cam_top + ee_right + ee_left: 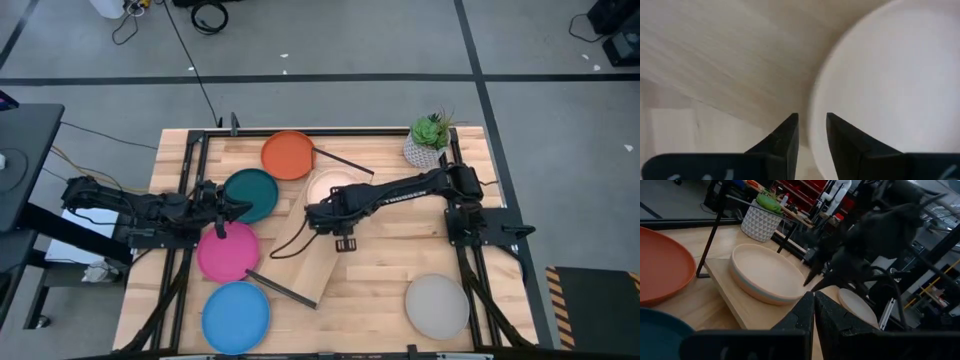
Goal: Place and stack plates onto a shelf
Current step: Stack the gray plate on top of the light pink plate on the shelf
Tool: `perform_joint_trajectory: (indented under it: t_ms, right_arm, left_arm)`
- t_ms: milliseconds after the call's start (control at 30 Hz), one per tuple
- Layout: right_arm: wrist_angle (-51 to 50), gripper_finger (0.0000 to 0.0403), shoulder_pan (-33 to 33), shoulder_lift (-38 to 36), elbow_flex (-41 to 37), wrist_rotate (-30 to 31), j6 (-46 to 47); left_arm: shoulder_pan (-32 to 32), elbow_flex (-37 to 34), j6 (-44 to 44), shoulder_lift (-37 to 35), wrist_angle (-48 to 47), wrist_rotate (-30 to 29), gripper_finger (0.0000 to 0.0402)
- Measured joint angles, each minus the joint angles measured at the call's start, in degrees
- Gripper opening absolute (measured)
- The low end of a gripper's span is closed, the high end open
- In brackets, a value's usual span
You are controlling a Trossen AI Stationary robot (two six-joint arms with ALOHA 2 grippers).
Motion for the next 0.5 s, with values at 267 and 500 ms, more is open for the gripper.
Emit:
perform_joint_trajectory:
  t_ms: [267, 500]
  right_arm:
    - [-3.96, 0.0107, 7.51, -0.02, 1.25, -5.97, 2.41]
    - [-8.46, 0.0107, 18.41, 0.0, -0.23, -12.24, 26.06]
  left_arm:
    - [0.0, 0.0, 0.02, 0.0, 0.04, -0.02, 0.0021]
    - [0.0, 0.0, 0.02, 0.0, 0.07, -0.02, 0.0021]
